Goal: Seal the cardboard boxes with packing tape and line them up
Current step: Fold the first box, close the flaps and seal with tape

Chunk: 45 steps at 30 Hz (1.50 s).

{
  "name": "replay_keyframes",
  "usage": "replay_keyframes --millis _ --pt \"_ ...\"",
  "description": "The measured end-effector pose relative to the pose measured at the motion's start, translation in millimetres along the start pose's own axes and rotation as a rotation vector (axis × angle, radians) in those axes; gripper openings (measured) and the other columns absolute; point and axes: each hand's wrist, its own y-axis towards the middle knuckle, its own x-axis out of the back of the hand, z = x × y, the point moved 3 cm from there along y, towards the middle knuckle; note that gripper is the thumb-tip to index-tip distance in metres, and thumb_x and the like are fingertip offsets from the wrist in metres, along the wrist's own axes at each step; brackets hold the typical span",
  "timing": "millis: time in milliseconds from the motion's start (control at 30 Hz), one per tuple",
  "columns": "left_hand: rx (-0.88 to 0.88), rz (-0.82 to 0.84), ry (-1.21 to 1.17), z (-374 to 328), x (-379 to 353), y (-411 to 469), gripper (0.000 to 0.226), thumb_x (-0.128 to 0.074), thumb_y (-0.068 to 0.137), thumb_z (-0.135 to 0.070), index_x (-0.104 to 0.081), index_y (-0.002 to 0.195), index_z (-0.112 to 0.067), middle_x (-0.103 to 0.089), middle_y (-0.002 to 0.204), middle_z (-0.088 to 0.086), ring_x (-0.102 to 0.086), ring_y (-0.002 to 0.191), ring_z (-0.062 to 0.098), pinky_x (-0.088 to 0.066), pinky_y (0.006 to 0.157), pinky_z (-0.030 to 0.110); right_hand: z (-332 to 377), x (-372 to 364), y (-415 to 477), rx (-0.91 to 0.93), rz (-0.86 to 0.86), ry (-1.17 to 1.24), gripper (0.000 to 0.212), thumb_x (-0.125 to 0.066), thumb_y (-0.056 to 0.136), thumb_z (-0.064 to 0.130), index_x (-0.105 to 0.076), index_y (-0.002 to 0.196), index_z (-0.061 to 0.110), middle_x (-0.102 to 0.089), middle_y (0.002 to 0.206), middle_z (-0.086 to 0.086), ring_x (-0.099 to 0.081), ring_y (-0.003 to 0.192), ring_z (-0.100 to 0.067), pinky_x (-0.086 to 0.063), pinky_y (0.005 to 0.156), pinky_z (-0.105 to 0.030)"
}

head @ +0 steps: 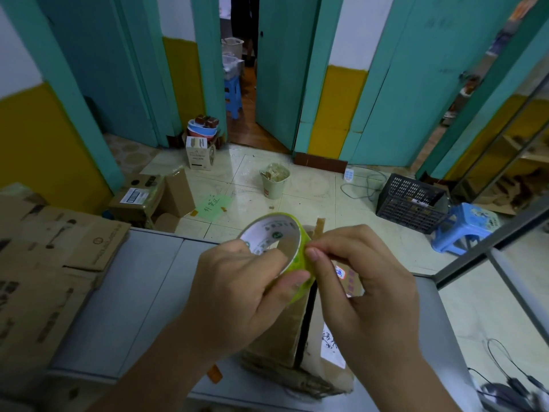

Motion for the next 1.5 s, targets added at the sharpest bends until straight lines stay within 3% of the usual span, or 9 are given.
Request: replay_keyframes --millis 200,300,400,500,700,933,1067,1400,1500 --pt "-0.049 0.073 -0.086 1.5 0.2 2.8 0.060 -0.049 0.110 -0.054 -0.046 0.063 -0.016 -0.032 0.057 -0.007 -0.031 0.050 0.021 -0.022 0.067 0.026 1.2 4.1 -2.7 0.031 0.012 -0.013 0.009 -0.068 0.097 0.016 -0.076 0.095 0.012 -0.068 0.096 0.007 -0.067 0.095 -0.007 -0.051 0.080 -0.026" --pt "-0.089 0.122 -0.050 3.8 -1.8 1.6 0.056 -0.053 0.105 -0.061 -0.048 0.070 -0.017 -0.040 0.055 -0.006 -0.030 0.052 0.017 -0.033 0.067 0.035 -0.5 9.5 1.1 -0.015 0.041 -0.021 0.007 -0.071 0.097 0.017 -0.077 0.097 0.013 -0.068 0.096 0.008 -0.066 0.095 -0.003 -0.049 0.082 -0.017" --pt "-0.107 0.081 -0.009 3.6 -4.0 -0.9 0.046 -0.051 0.108 -0.057 -0.049 0.081 -0.020 -0.044 0.056 -0.005 -0.032 0.054 0.016 -0.036 0.066 0.042 0.2 12.5 6.2 -0.029 0.053 -0.061 0.009 -0.070 0.095 0.015 -0.078 0.097 0.013 -0.068 0.095 0.006 -0.065 0.093 -0.001 -0.047 0.081 -0.013" --pt "-0.103 0.025 0.011 1.9 -4.6 -2.0 0.039 -0.045 0.111 -0.054 -0.047 0.091 -0.021 -0.042 0.056 -0.003 -0.030 0.061 0.016 -0.033 0.065 0.038 4.1 14.4 6.2 -0.015 0.049 -0.091 0.009 -0.071 0.095 0.015 -0.079 0.099 0.012 -0.068 0.096 0.005 -0.064 0.094 -0.001 -0.047 0.083 -0.013" --pt "-0.075 -0.013 0.031 2.5 -1.0 -3.2 0.063 -0.042 0.112 -0.053 -0.050 0.062 -0.015 -0.045 0.054 -0.002 -0.042 0.050 0.026 -0.035 0.067 0.035 11.6 12.6 3.3 0.062 0.023 -0.076 0.008 -0.070 0.096 0.013 -0.077 0.096 0.010 -0.067 0.098 0.004 -0.068 0.096 -0.013 -0.054 0.080 -0.035" --pt "-0.079 -0.045 0.013 -0.5 -0.3 2.4 0.067 -0.040 0.113 -0.051 -0.051 0.060 -0.011 -0.046 0.054 0.000 -0.035 0.063 0.020 -0.033 0.068 0.033 12.9 14.9 8.7 0.056 -0.021 -0.046 0.007 -0.071 0.095 0.008 -0.078 0.096 0.009 -0.068 0.096 0.001 -0.065 0.092 -0.007 -0.047 0.081 -0.017" --pt "-0.069 -0.043 0.004 -0.9 -3.7 1.8 0.069 -0.040 0.113 -0.050 -0.054 0.061 -0.009 -0.049 0.054 0.000 -0.044 0.052 0.024 -0.037 0.069 0.038 12.6 14.3 6.6 0.052 -0.030 -0.044 0.007 -0.071 0.095 0.008 -0.078 0.096 0.008 -0.068 0.096 0.001 -0.066 0.094 -0.011 -0.051 0.079 -0.023" --pt "-0.042 -0.014 -0.073 -2.8 -4.4 4.5 0.070 -0.039 0.114 -0.049 -0.052 0.060 -0.006 -0.043 0.052 0.001 -0.037 0.045 0.023 -0.037 0.072 0.040 6.4 13.8 4.5 0.109 -0.003 -0.045 0.006 -0.071 0.095 0.006 -0.077 0.095 0.006 -0.069 0.098 0.000 -0.069 0.096 -0.016 -0.054 0.077 -0.033" --pt "-0.011 0.035 -0.121 -2.7 -4.5 5.0 0.068 -0.039 0.113 -0.052 -0.050 0.063 -0.006 -0.043 0.053 0.002 -0.039 0.056 0.023 -0.036 0.075 0.028 2.6 13.4 5.9 0.122 -0.037 -0.045 0.007 -0.072 0.094 0.004 -0.079 0.096 0.005 -0.070 0.097 -0.002 -0.069 0.096 -0.015 -0.052 0.080 -0.024"
